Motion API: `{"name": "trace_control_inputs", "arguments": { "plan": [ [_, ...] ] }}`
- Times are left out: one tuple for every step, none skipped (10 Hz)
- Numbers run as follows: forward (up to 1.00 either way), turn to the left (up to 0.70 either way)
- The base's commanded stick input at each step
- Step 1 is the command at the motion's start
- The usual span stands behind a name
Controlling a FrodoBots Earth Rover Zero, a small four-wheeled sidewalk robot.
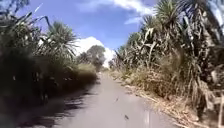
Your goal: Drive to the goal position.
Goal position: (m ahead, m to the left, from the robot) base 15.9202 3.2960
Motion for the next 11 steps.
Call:
{"name": "trace_control_inputs", "arguments": {
  "plan": [
    [0.7, 0.07],
    [0.7, 0.14],
    [0.7, 0.14],
    [0.7, 0.14],
    [0.7, 0.14],
    [0.7, 0.14],
    [0.7, 0.14],
    [0.7, 0.13],
    [0.7, 0.11],
    [0.7, 0.09],
    [0.7, 0.08]
  ]
}}
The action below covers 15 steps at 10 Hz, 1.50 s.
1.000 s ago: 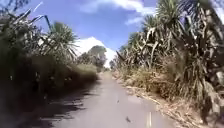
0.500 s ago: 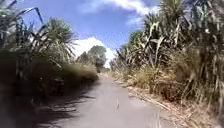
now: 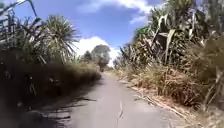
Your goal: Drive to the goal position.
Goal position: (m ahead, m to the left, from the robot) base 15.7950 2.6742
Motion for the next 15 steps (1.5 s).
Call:
{"name": "trace_control_inputs", "arguments": {
  "plan": [
    [0.7, 0.04],
    [0.7, 0.0],
    [0.7, 0.01],
    [0.7, 0.03],
    [0.7, 0.12],
    [0.7, 0.07],
    [0.7, 0.02],
    [0.7, 0.0],
    [0.7, 0.0],
    [0.7, 0.0],
    [0.7, 0.05],
    [0.7, 0.1],
    [0.7, 0.14],
    [0.7, 0.0],
    [0.7, 0.0]
  ]
}}
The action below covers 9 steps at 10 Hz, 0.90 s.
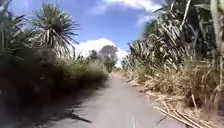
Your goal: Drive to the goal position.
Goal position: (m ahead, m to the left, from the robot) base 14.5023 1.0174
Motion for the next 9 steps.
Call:
{"name": "trace_control_inputs", "arguments": {
  "plan": [
    [0.7, 0.04],
    [0.7, 0.02],
    [0.7, 0.01],
    [0.7, 0.11],
    [0.7, 0.12],
    [0.7, 0.13],
    [0.7, 0.0],
    [0.7, 0.0],
    [0.7, 0.0]
  ]
}}
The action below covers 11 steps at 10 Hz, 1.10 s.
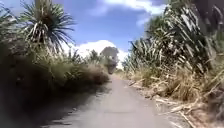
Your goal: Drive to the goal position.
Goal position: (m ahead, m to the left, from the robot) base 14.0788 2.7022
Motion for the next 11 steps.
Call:
{"name": "trace_control_inputs", "arguments": {
  "plan": [
    [0.7, 0.0],
    [0.7, 0.0],
    [0.7, 0.0],
    [0.7, 0.0],
    [0.7, 0.0],
    [0.7, 0.0],
    [0.7, 0.0],
    [0.7, 0.0],
    [0.7, 0.0],
    [0.7, 0.0],
    [0.7, 0.0]
  ]
}}
